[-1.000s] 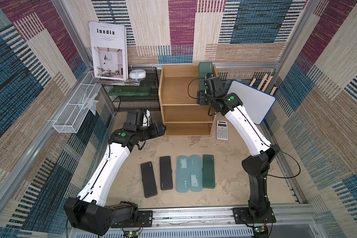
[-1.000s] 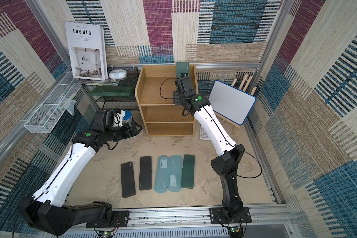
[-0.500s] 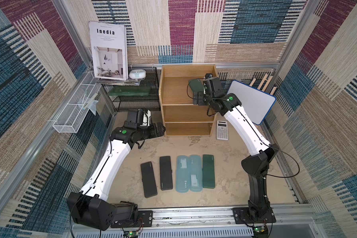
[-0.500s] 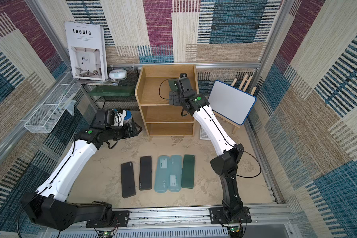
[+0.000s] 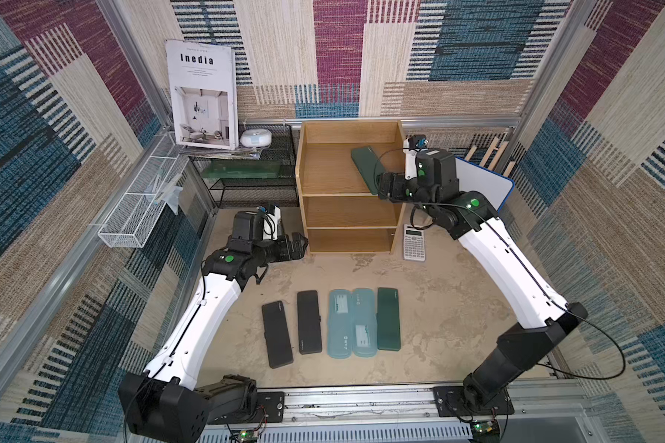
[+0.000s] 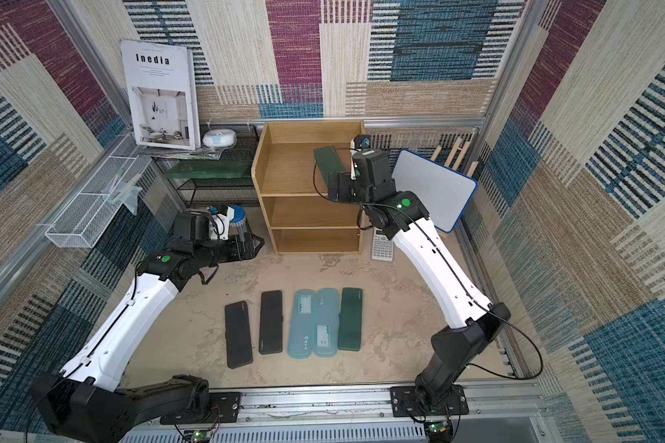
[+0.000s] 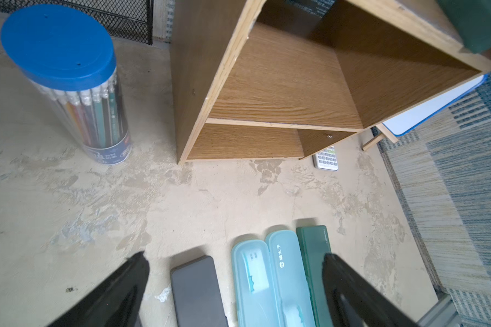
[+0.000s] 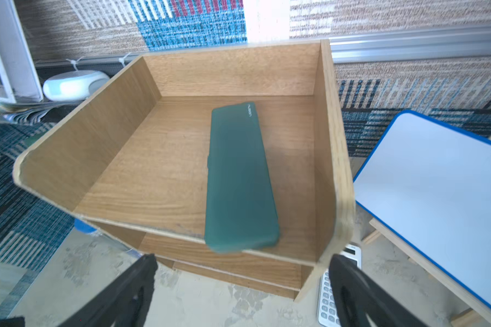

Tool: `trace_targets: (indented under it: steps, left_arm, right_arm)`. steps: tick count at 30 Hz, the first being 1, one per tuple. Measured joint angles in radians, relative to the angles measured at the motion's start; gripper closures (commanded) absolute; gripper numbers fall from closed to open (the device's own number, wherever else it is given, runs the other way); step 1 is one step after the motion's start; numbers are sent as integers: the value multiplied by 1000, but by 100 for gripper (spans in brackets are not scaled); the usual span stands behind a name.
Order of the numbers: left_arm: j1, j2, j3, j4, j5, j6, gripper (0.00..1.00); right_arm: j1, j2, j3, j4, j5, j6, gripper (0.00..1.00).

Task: Place the pencil cases on the shelf according to color
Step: Place the pencil case on the shelf, then pick up the pencil case from the center of the board.

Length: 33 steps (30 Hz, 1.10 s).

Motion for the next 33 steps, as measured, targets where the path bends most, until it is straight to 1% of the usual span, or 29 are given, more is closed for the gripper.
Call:
trace_targets:
  steps: [3,7,12,15,18,20,24,29,33]
  left_arm:
    - [0,-21,-51,39,23,-1,1]
    - [0,-32,-74,51,35,-1,1]
    - [0,-30,-76,54,20,11,1]
    - [0,-19,-76,54,14,18,1]
    - [1,0,-70,53,-3,22,1]
    - [2,12,-65,56,-4,26,1]
    - [2,26,-63,55,-5,30,1]
    - [2,26,-56,50,-5,30,1]
    - [2,24,-56,43,-19,30,1]
  right_arm:
    - [0,-113,-185,39,-37,22,1]
    - [5,-256,-438,54,-87,77,3]
    - [37,-450,-820,83,-146,198,4]
    - [80,-500,-999,98,-169,281,3]
    - [146,-512,-1130,119,-181,362,2]
    - [194,-506,-1188,131,-186,415,1]
    - [268,-466,-1232,152,-193,494,0]
    - [303,-405,-1253,144,-170,557,1]
    - [314,-386,-1266,135,-136,584,1]
